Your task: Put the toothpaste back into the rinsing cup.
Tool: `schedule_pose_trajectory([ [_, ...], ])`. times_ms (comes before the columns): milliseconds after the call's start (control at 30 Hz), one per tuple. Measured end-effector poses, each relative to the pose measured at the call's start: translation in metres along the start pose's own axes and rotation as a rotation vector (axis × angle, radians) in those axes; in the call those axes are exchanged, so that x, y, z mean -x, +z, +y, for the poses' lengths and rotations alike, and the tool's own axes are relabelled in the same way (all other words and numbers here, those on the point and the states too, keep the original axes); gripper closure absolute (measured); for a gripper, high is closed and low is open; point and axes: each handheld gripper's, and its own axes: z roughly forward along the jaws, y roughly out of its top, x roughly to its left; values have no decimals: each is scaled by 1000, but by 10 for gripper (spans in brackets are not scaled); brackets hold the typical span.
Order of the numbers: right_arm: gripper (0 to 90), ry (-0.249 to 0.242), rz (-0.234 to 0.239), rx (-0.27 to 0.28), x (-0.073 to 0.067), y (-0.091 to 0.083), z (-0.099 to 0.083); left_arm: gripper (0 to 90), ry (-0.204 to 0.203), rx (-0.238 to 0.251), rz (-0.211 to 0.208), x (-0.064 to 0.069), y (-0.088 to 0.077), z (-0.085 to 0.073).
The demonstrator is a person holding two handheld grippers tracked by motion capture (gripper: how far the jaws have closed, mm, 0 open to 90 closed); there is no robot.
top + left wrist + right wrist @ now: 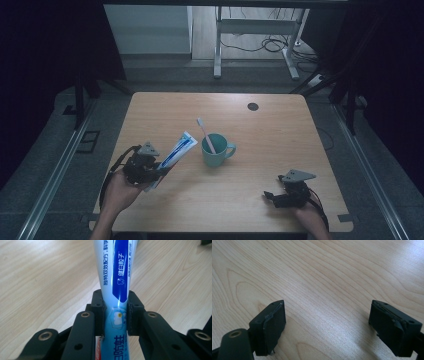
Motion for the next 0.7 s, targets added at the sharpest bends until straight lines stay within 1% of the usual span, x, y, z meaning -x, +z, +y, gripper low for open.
schedule_pose_trajectory([
  [100, 142, 0, 0, 0, 0, 0, 0, 728, 4, 29, -5, 1, -4, 2],
  [367, 142, 1, 0, 0, 0, 0, 0, 728, -8, 101, -26, 3, -10, 7],
  [700, 142, 1, 0, 0, 0, 0, 0, 729, -17, 174, -31, 5, -10, 15],
])
